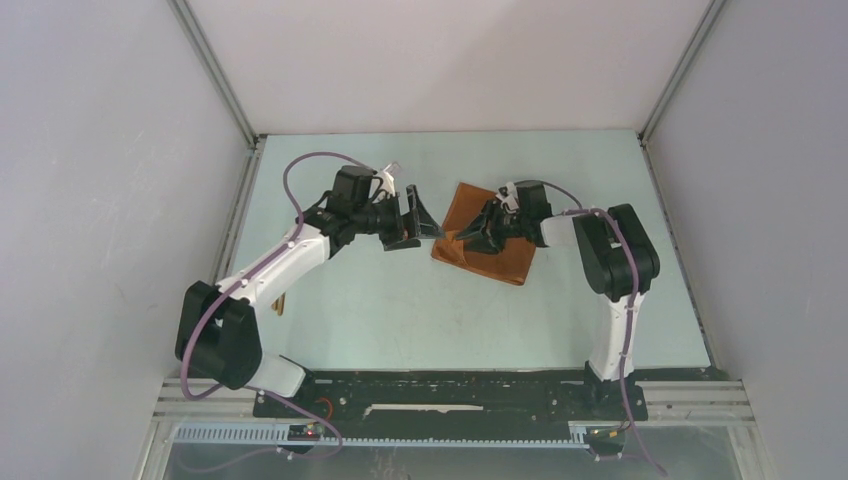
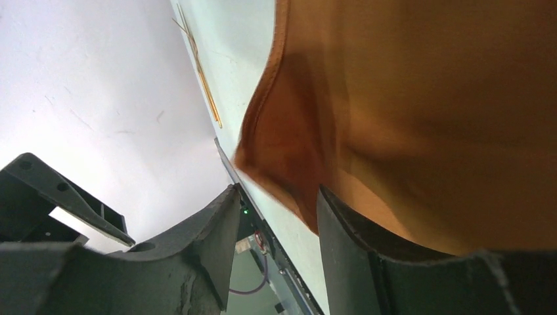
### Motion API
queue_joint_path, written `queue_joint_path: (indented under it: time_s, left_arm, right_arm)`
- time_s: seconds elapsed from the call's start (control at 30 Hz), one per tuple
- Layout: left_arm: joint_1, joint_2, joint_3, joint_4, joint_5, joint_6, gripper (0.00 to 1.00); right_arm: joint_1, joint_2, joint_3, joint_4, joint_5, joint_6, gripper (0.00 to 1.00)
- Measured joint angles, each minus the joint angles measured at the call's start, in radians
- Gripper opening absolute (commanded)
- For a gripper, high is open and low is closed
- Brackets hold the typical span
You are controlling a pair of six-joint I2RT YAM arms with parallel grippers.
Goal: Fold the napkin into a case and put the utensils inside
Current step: Smooth out the square-folded napkin at the center of the board, then rotate the square-folded napkin at the center of the board.
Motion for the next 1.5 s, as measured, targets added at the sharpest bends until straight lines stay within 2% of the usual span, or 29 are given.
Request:
queue_joint_path:
  time_s: [0.2, 0.3, 0.43, 0.57, 0.7, 0.83, 0.93, 1.23, 1.5]
  left_arm:
    - [0.000, -0.003, -0.001, -0.003, -0.010, 0.009, 0.98]
    - [0.000, -0.009, -0.001, -0.008, -0.035, 0.023, 0.97]
    - [0.000, 0.003, 0.000, -0.014, -0.065, 0.040, 0.92]
    - [-0.010, 0.126, 0.060, -0.035, -0.117, 0.052, 0.83]
    - [-0.029, 0.315, 0.185, -0.074, -0.185, 0.070, 0.82]
    - [-0.034, 0.453, 0.279, -0.110, -0.245, 0.087, 0.84]
    - [-0.034, 0.508, 0.319, -0.127, -0.270, 0.090, 0.84]
    - [-0.034, 0.518, 0.317, -0.133, -0.268, 0.086, 0.83]
    - [-0.034, 0.455, 0.257, -0.131, -0.255, 0.086, 0.83]
  right_arm:
    - [0.068, 0.000, 0.082, -0.112, 0.005, -0.076, 0.67]
    - [0.078, -0.034, 0.101, -0.219, 0.018, -0.154, 0.72]
    - [0.047, -0.190, 0.105, -0.468, 0.143, -0.306, 0.72]
    - [-0.033, -0.394, 0.085, -0.642, 0.346, -0.422, 0.71]
    - [-0.138, -0.510, -0.042, -0.678, 0.409, -0.460, 0.71]
    - [-0.249, -0.481, -0.195, -0.688, 0.376, -0.463, 0.71]
    - [-0.283, -0.460, -0.263, -0.687, 0.336, -0.462, 0.69]
    - [-0.290, -0.357, -0.280, -0.557, 0.151, -0.429, 0.57]
    - [-0.290, -0.326, -0.293, -0.498, 0.113, -0.396, 0.42]
